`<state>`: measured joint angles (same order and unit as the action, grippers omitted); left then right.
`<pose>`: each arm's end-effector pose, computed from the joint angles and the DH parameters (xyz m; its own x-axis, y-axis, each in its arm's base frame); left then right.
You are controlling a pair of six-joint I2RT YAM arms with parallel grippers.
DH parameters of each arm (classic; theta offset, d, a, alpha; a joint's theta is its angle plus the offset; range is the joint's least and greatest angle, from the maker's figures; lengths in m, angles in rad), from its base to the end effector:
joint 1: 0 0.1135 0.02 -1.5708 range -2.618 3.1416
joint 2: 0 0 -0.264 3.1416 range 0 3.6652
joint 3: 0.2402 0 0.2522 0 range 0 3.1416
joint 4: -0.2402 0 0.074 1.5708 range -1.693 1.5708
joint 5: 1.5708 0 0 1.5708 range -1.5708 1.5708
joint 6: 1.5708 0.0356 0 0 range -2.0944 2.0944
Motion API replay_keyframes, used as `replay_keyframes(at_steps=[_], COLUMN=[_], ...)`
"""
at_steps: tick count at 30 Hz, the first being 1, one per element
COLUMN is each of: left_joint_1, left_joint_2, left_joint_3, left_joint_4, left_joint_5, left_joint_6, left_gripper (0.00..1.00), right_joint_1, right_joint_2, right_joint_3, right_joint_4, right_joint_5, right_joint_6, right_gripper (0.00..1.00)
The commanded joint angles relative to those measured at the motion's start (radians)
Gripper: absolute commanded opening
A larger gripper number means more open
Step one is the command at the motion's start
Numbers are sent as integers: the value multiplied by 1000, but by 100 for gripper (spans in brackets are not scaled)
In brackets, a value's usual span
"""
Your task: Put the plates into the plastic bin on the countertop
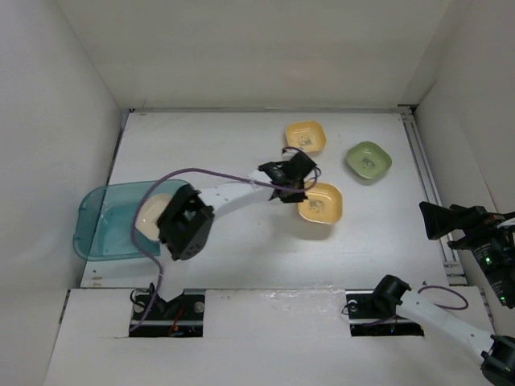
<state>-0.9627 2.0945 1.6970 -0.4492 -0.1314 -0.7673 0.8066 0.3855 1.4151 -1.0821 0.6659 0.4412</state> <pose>0.2743 -0.3860 0.2207 -0.8385 -0.0001 -0.5450 0.2529 0.8857 -0.3892 -0.0173 -0.0499 0.4483 -0.0930 0.3883 -0.9168 -0.1118 0.9109 0.3971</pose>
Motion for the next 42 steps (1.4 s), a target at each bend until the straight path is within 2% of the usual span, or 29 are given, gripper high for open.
replay_keyframes(at_steps=[1, 5, 8, 9, 12, 13, 15, 16, 19, 20, 23, 29, 31, 35, 37, 38, 39, 41, 42], left_joint_1=[139, 298, 444, 546, 700, 784, 861, 942, 963, 999, 1048, 1049, 1058, 1058, 1058, 1058, 1058, 1058, 1058], left_joint_2=[-291, -657, -818, -900, -1035, -1069, -1131, -1181, -1218, -1219, -1179, -1153, -1128, -1108, -1108, -1108, -1108, -1117, -1117], left_joint_3=[-172, -399, -532, -557, -660, -707, -750, -769, -749, -717, -683, -646, -669, -658, -658, -658, -658, -648, -648], left_joint_4=[21, 21, -34, -55, -123, -123, -164, -175, -245, -290, -359, -488, -453, -473, -473, -473, -485, -485, -494], left_joint_5=[-86, -132, -152, -139, -120, -120, -129, -129, -160, -160, -210, -256, -177, -227, -238, -249, -258, -270, -270], left_joint_6=[-6, 8, 8, 8, 20, 20, 20, 20, -16, -17, 6, 83, 140, 99, 89, 89, 70, 69, 69], left_gripper=[0, 0, 0, 0, 0, 0, 0, 0, 0, 0, 0, 0, 0, 1, 12, 39, 56, 71, 99], right_joint_1=[9, 9, 9, 9, 9, 9, 9, 9, 9, 9, 9, 9, 19, 19, 19, 31, 40, 40, 49], right_joint_2=[-8, -8, -8, -8, 1, 1, 1, 1, 1, -10, -20, -42, -51, -51, -51, -51, -51, -51, -51], right_joint_3=[-11, -33, -45, -54, -67, -76, -88, -88, -110, -123, -133, -151, -151, -139, -128, -128, -128, -128, -139], right_joint_4=[63, 86, 105, 105, 146, 146, 178, 179, 220, 243, 258, 304, 304, 315, 315, 315, 315, 315, 315], right_joint_5=[-11, -20, -20, -32, -42, -52, -63, -74, -86, -101, -141, -189, -189, -178, -178, -178, -169, -158, -158], right_joint_6=[-25, -38, -61, -61, -71, -71, -81, -93, -102, -102, -102, -122, -133, -165, -165, -165, -165, -165, -165], right_gripper=[100, 100, 100, 100, 100, 100, 100, 100, 100, 100, 100, 100, 100, 100, 100, 100, 100, 100, 100])
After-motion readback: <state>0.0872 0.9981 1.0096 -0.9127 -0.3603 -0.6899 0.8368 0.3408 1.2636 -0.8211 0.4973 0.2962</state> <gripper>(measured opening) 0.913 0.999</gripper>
